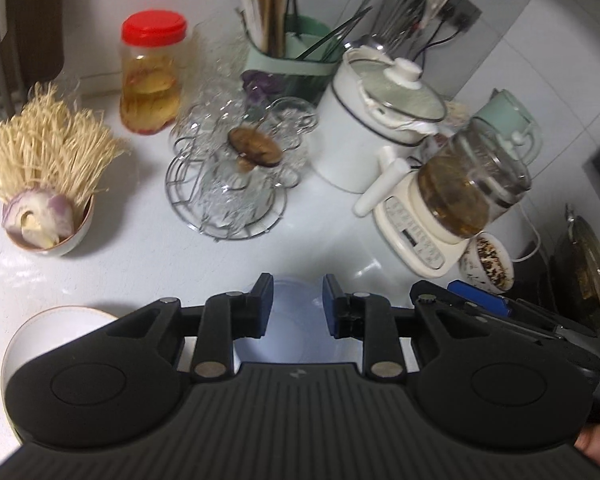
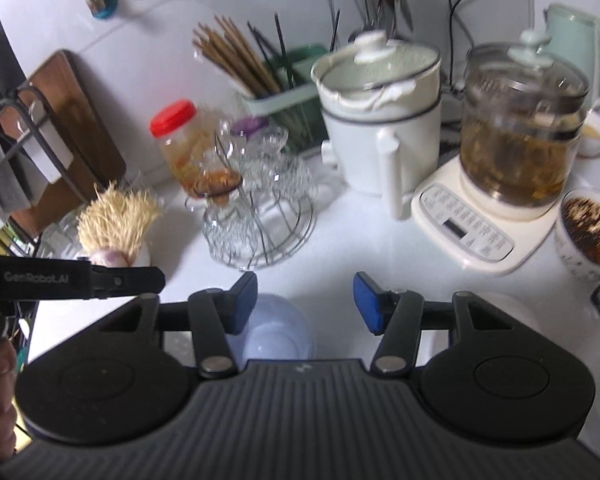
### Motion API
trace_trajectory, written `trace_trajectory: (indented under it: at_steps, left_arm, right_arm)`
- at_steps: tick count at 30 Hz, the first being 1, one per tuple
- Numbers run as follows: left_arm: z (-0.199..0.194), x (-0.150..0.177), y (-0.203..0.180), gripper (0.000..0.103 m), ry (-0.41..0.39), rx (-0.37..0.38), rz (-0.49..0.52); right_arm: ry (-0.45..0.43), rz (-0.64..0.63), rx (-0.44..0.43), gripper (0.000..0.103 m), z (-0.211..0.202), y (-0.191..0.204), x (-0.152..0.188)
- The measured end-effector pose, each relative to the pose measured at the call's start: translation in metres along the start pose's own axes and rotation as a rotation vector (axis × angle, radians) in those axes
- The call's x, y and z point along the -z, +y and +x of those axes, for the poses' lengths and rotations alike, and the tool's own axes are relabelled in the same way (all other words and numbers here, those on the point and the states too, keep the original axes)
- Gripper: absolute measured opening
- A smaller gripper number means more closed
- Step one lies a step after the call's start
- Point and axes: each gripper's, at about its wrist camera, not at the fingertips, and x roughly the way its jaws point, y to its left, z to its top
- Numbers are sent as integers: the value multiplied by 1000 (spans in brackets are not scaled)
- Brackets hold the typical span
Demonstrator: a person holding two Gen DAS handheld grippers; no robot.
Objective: Organize plates and bowls
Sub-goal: 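Move both open grippers toward the nested pale blue bowls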
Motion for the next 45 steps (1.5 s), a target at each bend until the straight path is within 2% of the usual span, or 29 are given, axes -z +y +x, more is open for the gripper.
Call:
trace_trajectory:
  at_steps: [9, 18, 36, 40, 41, 43, 45]
  left_arm:
    - [-21, 2, -24, 30, -43, 45, 82]
    - [-25, 9, -31, 33, -37, 62, 118]
    - [15, 20, -82, 44, 50, 148, 242]
    - [27, 20, -97, 50, 75, 172, 282]
    - [31, 20, -101, 53, 81, 179, 292]
    - [38, 20, -108, 59, 97, 191, 311]
    - [45, 20, -115, 66, 116, 200, 335]
  right_arm:
    - [-101, 7, 25, 56, -31, 3, -4]
    - [-124, 35, 61, 56, -44, -2, 7]
    - [-138, 164, 196, 56, -70, -52, 32]
    - [-133, 207, 240, 56, -74, -67, 36]
    - [-130, 219, 247, 57, -75, -72, 37]
    - [-130, 245, 265, 71, -77, -80, 40]
    - [-134, 270, 279, 75, -79, -88, 44]
